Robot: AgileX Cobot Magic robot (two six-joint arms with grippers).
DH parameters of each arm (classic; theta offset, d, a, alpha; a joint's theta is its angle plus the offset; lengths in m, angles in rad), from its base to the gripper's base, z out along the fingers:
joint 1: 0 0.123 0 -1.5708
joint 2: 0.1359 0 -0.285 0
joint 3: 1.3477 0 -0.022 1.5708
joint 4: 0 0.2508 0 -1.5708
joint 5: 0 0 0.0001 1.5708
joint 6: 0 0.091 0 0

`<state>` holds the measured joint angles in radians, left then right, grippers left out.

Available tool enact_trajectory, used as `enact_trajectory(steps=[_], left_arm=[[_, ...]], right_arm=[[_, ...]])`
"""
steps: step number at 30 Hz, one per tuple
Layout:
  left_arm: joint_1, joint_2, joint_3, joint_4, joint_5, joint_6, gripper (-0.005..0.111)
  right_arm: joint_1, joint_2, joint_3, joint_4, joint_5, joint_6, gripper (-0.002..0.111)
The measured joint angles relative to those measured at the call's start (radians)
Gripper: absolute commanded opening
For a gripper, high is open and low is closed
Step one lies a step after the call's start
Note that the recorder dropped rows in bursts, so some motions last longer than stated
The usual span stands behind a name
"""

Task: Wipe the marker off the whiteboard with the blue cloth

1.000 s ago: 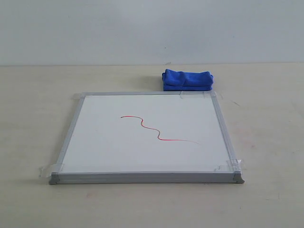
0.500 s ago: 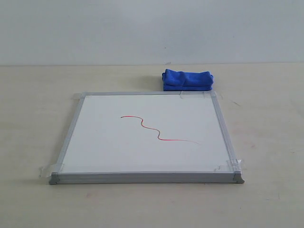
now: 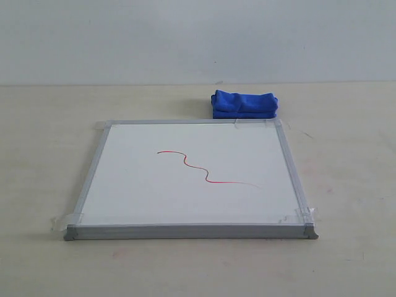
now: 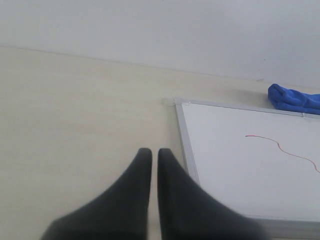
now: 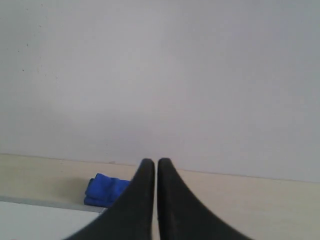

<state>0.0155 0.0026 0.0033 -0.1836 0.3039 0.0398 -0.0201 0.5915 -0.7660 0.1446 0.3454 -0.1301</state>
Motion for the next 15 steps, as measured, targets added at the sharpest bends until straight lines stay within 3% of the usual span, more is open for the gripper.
enact_trajectory(steps=[5,15], left_arm=[[0.000,0.000,0.000,0.000,0.000,0.000,0.004],[0.000,0.000,0.000,0.000,0.000,0.000,0.004]], right_arm=[[0.000,0.021,0.000,0.092,-0.023,0.014,0.000],[0.034,0.585,-0.226,0.350,0.185,-0.436,0.000]])
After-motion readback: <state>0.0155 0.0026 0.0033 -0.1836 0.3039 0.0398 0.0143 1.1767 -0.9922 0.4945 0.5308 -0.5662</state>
